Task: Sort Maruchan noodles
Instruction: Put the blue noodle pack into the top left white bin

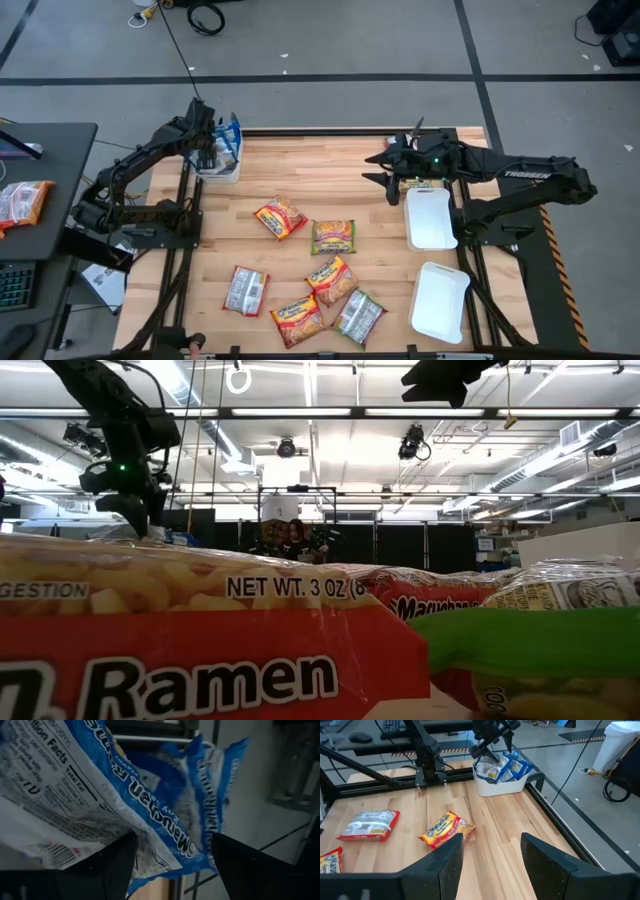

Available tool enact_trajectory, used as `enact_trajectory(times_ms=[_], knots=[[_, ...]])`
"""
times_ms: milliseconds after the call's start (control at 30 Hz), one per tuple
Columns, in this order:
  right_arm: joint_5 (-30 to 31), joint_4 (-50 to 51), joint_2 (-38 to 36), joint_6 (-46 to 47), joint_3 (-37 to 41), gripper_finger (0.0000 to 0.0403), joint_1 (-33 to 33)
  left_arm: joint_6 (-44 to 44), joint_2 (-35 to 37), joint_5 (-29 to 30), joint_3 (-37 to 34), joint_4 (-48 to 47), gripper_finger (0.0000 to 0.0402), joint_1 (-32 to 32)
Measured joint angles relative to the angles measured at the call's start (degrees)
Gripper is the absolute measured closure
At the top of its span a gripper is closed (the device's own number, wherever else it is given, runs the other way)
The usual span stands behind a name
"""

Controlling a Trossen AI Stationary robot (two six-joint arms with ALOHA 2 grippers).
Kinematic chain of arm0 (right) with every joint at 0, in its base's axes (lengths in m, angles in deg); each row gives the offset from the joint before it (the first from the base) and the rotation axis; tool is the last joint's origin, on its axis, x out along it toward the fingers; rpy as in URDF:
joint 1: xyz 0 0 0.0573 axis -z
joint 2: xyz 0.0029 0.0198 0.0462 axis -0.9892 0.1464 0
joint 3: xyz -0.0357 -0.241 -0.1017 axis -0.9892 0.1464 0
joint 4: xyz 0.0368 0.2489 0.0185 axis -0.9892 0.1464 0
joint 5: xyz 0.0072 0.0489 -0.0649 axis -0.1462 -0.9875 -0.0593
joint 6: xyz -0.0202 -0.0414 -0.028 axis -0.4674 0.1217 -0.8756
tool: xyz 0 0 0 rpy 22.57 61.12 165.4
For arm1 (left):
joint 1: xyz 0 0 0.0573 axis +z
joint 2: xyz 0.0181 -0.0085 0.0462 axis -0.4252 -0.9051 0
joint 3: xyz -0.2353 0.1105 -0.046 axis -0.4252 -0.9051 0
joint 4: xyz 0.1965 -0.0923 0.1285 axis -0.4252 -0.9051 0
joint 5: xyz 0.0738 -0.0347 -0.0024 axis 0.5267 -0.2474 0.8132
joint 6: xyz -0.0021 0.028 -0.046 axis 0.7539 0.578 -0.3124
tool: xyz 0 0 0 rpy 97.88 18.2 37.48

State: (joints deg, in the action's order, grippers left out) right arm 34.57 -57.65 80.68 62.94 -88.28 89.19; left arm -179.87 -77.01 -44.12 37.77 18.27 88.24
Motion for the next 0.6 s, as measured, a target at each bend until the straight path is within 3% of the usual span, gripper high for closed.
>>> enact_trajectory(times_ms=[333, 600], knots=[[0.1, 1.3, 0.0, -0.2, 0.0, 0.02, -0.5, -0.1, 0.0, -1.4, 0.0, -9.2, 0.0139, -4.2], [0.3, 1.3, 0.0, -1.7, 0.0, 0.02, -0.2, 14.3, 0.0, -2.5, 0.0, -9.3, 0.0143, -4.8]])
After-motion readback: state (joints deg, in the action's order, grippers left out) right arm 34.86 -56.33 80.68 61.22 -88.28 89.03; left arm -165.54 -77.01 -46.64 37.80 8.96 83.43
